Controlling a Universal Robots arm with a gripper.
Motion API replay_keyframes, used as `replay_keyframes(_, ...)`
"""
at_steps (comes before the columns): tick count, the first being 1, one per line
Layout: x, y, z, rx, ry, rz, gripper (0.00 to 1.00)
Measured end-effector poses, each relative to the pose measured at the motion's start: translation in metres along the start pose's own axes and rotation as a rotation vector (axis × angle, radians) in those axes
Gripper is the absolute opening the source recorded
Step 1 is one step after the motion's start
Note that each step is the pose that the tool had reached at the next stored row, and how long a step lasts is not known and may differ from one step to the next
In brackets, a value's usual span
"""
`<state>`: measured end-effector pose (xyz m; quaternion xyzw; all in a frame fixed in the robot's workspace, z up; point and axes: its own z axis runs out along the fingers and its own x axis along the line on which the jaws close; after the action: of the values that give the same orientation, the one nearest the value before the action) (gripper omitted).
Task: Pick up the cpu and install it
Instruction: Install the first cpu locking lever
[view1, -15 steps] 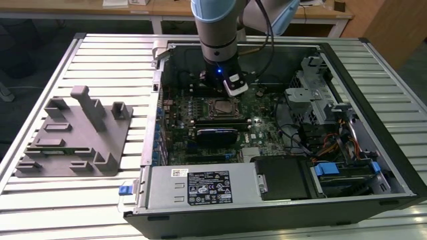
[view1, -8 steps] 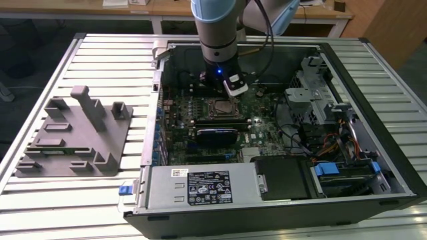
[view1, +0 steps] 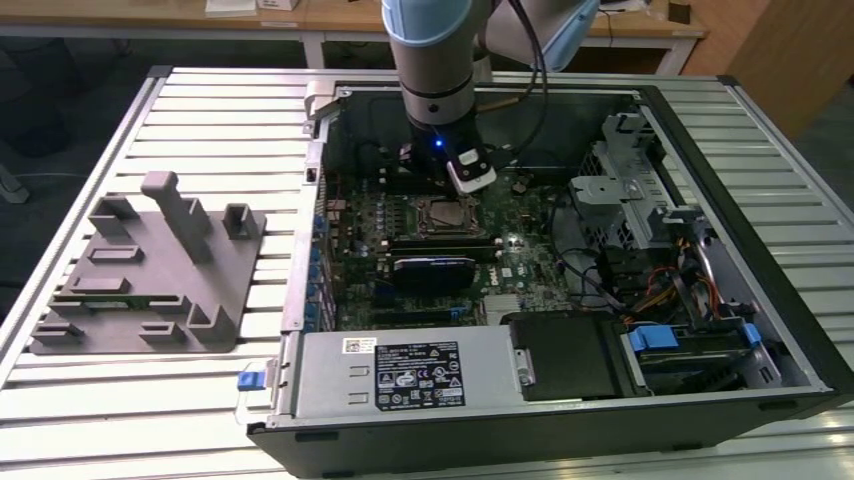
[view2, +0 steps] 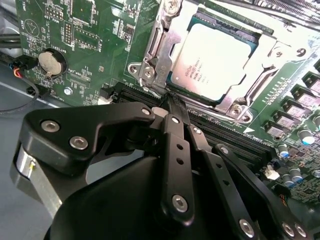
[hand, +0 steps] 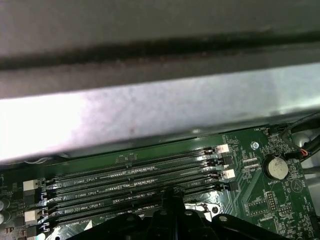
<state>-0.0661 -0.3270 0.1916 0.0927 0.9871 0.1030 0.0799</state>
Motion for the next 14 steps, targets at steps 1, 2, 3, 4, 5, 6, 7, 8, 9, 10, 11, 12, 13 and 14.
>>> replay_keyframes(1,0.0,0.0,0.0,-0.0003,0.0,0.0,0.11)
replay_keyframes(2,0.0,0.0,0.0,-0.0005,0.0,0.0,0.11)
replay_keyframes(3,0.0,0.0,0.0,-0.0006,0.0,0.0,0.11)
replay_keyframes(4,0.0,0.0,0.0,-0.0007,0.0,0.0,0.11)
replay_keyframes(5,-0.0001,0.0001,-0.0004,-0.0006,0.0001,0.0,0.11)
replay_keyframes(6,-0.0002,0.0003,-0.0009,-0.0009,-0.0001,0.0,0.11)
replay_keyframes(7,-0.0003,0.0005,-0.0016,-0.001,-0.0001,0.0,0.11)
replay_keyframes(8,-0.0004,0.0007,-0.0027,-0.0008,0.0,0.0,0.11)
replay_keyframes(9,-0.0005,0.0009,-0.0036,-0.0007,0.0,0.0,0.11)
replay_keyframes(10,-0.0007,0.0011,-0.0047,-0.0005,0.0,0.0,0.11)
replay_keyframes(11,-0.0009,0.0014,-0.0059,-0.0004,0.0,0.0,0.11)
replay_keyframes(12,-0.001,0.0016,-0.0071,-0.0003,0.0,0.0,0.11)
replay_keyframes(13,-0.0012,0.0019,-0.0084,-0.0001,0.0,0.0,0.11)
replay_keyframes(14,-0.0014,0.0022,-0.0098,0.0002,-0.0001,0.0,0.11)
